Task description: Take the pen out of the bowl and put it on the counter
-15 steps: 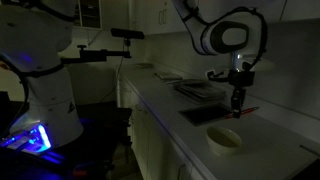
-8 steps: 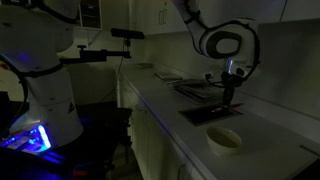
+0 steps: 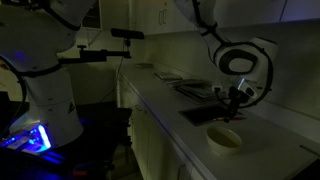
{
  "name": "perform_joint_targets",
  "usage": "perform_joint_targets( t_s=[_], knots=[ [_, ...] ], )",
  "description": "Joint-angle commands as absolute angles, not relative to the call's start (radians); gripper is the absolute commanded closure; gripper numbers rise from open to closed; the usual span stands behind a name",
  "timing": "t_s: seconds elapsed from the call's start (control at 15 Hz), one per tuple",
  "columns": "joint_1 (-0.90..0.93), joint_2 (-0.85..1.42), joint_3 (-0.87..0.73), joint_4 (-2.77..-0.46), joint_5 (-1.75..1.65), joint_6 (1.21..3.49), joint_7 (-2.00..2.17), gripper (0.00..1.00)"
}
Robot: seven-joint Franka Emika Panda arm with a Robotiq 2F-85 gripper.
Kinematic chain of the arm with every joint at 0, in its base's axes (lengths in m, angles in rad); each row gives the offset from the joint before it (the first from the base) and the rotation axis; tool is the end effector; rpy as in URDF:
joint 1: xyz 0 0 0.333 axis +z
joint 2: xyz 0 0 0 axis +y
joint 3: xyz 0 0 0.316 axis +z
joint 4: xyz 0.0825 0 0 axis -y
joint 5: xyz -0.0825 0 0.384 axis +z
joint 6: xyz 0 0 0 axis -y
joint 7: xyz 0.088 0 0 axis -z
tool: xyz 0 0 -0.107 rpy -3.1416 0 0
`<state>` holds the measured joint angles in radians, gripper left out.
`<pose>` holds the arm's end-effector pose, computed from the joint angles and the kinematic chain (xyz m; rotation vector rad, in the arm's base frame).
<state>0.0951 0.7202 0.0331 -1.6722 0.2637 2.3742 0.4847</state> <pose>0.6731 0.0873 0.1831 -2.8380 0.8110 0.1176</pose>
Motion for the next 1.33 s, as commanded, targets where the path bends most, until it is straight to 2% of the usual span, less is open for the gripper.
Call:
perform_joint_targets(
  t_s=[0.0,0.47,0.8,1.27],
  knots=[
    [0.082,0.763,0.047,-1.6,0.298,2.318,0.454,0.53],
    [0.09,0.709,0.035,-1.641,0.284,2.369,0.443,0.01],
    [0.098,0.609,0.022,-1.733,0.251,2.381,0.407,0.0],
    [0.111,0.409,0.006,-1.998,0.191,2.512,0.325,0.0]
  ],
)
